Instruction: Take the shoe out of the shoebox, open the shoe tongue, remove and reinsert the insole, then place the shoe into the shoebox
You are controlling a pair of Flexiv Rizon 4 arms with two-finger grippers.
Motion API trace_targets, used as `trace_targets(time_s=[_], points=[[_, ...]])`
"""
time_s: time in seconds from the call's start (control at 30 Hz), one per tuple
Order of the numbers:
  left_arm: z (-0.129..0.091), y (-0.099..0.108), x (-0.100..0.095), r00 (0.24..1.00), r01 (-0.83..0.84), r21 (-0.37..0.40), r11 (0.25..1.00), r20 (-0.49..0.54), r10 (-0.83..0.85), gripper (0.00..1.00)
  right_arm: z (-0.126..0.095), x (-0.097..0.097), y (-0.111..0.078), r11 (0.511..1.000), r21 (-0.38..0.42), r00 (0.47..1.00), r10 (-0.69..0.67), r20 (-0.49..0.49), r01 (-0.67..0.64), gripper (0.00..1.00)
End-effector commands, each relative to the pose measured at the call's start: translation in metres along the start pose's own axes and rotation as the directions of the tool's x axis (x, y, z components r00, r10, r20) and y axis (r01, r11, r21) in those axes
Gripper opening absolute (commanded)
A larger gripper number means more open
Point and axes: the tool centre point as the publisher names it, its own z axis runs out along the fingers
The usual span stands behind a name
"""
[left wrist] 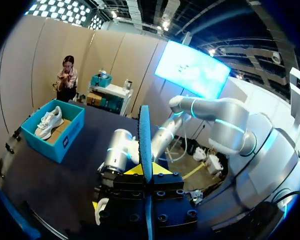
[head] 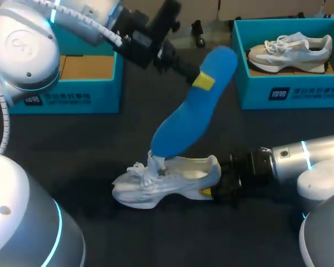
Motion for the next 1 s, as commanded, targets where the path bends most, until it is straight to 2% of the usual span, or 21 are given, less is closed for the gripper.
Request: trace_targets(time_s=[0.03, 0.17, 0.3, 0.47, 0.67, 0.7, 1.0], points=[[-0.012, -0.009, 0.012, 1.0, -0.016, 0.081, 0.997, -0.007, 0.017, 0.0, 0.002, 0.001, -0.001, 1.0, 0.001, 1.0, 0.0, 0.001, 0.0, 0.0], [-0.031, -0.024, 0.028, 0.997, -0.047, 0.163, 0.985, -0.051, 0.056, 0.0, 0.002, 0.001, -0.001, 1.0, 0.001, 1.0, 0.0, 0.001, 0.0, 0.0], [-0.048, -0.037, 0.044, 0.993, -0.094, 0.259, 0.961, -0.044, 0.109, 0.0, 0.002, 0.001, -0.001, 1.0, 0.001, 1.0, 0.0, 0.001, 0.0, 0.0], [-0.064, -0.055, 0.058, 0.993, -0.109, 0.328, 0.938, -0.009, 0.119, 0.0, 0.002, 0.001, -0.001, 1.0, 0.001, 1.0, 0.0, 0.001, 0.0, 0.0], [-0.082, -0.071, 0.08, 0.995, -0.086, 0.349, 0.933, -0.016, 0.098, 0.0, 0.002, 0.001, -0.001, 1.0, 0.001, 1.0, 0.0, 0.001, 0.0, 0.0], [-0.086, -0.075, 0.083, 0.997, -0.076, 0.352, 0.933, 0.007, 0.079, 0.0, 0.002, 0.001, -0.001, 1.0, 0.001, 1.0, 0.0, 0.001, 0.0, 0.0], [-0.086, -0.075, 0.083, 0.997, -0.076, 0.352, 0.933, 0.007, 0.079, 0.0, 0.002, 0.001, -0.001, 1.0, 0.001, 1.0, 0.0, 0.001, 0.0, 0.0]])
